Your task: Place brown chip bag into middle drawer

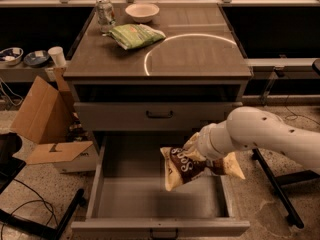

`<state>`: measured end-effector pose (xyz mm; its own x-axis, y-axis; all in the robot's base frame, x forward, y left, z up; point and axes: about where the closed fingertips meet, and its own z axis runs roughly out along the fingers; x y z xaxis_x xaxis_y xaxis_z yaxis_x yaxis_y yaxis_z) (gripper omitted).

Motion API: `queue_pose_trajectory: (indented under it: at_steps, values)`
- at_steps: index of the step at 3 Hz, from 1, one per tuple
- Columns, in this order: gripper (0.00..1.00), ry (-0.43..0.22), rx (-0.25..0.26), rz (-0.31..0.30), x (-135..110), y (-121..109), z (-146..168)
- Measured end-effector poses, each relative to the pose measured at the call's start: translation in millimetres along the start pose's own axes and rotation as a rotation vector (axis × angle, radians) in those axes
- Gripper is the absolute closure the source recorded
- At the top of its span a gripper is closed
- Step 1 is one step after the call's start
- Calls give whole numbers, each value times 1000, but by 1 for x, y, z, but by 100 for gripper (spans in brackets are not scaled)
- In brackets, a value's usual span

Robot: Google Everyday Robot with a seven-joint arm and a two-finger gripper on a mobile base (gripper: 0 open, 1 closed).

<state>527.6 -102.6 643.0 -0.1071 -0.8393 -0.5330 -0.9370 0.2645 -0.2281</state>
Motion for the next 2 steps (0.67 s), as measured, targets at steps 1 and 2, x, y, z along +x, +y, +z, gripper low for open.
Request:
queue_pose_trajectory:
  at_steps: [1,2]
  values:
    - [100,34,-7,-20,6,2,21]
    - [100,50,-47,-28,10,24,45]
